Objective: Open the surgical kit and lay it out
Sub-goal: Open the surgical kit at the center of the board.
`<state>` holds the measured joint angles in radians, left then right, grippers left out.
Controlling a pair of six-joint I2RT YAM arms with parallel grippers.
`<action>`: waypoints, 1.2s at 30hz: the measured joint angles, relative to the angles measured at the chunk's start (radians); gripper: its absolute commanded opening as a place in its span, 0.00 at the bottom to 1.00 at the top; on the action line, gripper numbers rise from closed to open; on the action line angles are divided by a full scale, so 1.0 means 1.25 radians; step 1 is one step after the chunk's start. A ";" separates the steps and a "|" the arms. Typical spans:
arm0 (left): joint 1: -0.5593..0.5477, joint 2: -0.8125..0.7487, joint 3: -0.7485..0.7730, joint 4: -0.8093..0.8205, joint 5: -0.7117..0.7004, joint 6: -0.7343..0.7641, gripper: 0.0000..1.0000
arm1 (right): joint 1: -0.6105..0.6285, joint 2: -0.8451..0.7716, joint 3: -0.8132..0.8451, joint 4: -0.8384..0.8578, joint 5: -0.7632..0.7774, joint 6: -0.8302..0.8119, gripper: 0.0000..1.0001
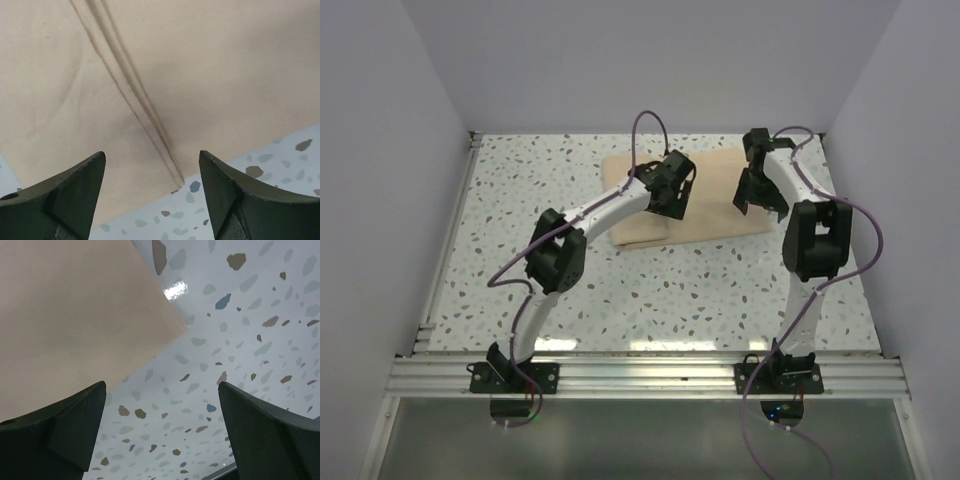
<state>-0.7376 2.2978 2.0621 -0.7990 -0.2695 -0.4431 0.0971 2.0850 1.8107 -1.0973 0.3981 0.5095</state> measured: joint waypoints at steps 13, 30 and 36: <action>-0.048 0.049 0.009 -0.074 -0.053 -0.042 0.69 | 0.001 -0.113 -0.078 0.005 -0.020 -0.005 0.98; 0.152 -0.104 -0.165 -0.067 -0.078 -0.065 0.00 | 0.001 -0.113 -0.042 -0.014 -0.034 -0.004 0.98; 0.379 -0.292 -0.262 -0.011 -0.084 -0.055 0.00 | 0.001 -0.113 0.008 -0.019 -0.051 -0.004 0.98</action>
<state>-0.2642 1.9331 1.7340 -0.8124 -0.3748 -0.5117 0.0978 1.9434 1.8206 -1.1210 0.3344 0.5045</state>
